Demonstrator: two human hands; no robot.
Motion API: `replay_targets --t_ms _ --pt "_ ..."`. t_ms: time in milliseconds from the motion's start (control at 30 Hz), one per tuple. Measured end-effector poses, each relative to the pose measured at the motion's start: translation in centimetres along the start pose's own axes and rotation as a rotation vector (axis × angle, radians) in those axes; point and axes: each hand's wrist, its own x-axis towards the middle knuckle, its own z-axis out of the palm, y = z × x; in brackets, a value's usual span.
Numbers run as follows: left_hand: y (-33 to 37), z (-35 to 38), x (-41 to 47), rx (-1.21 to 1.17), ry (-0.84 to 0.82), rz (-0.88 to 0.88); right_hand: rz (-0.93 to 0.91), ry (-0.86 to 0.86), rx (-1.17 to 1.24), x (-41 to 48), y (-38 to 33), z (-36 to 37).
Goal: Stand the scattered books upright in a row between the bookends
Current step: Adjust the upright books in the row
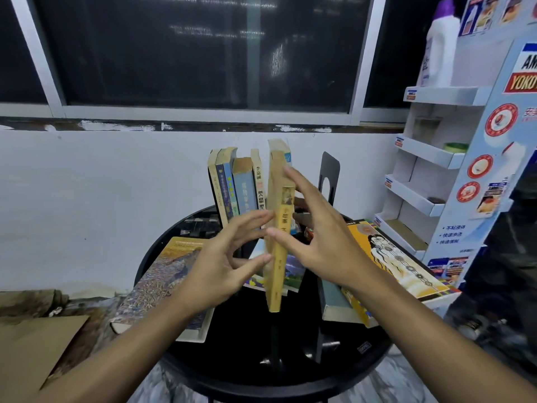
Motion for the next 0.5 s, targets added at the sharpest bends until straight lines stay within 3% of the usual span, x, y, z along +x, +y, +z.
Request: replay_targets --t_ms 233,500 --pt "-0.8 2.6 0.1 0.115 0.005 0.052 0.071 0.081 -0.002 -0.8 -0.4 -1.3" --pt "-2.3 4.1 -0.4 0.13 0.095 -0.039 0.107 0.184 -0.047 -1.0 -0.6 -1.0"
